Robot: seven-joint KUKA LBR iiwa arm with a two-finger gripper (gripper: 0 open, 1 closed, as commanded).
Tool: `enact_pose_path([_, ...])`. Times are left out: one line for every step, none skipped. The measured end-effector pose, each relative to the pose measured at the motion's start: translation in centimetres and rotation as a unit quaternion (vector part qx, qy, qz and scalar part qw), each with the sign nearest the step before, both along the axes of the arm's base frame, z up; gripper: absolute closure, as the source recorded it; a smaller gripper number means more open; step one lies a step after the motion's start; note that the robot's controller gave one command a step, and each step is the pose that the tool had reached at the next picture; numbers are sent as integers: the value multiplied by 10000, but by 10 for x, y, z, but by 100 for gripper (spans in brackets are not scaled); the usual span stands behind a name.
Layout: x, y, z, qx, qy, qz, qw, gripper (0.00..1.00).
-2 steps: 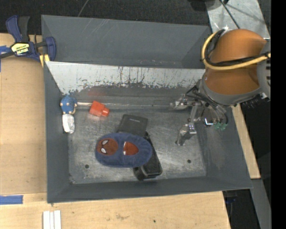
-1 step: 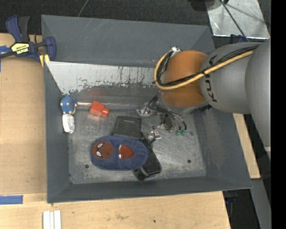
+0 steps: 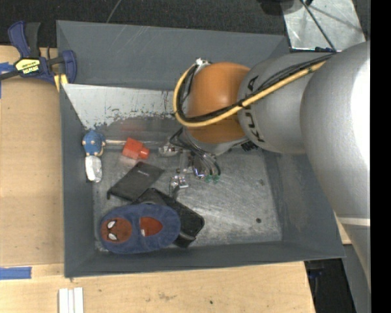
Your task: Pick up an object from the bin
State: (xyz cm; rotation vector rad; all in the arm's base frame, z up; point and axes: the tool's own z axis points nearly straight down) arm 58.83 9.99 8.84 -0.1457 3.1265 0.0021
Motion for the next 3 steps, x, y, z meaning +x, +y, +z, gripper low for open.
enact_pose_path([-2,57,-7,2,18,-1208,9927,0])
enact_pose_path([-1,57,-6,10,7,-1209,9927,100])
enact_pose_path([-21,96,126,23,9,-1169,9931,100])
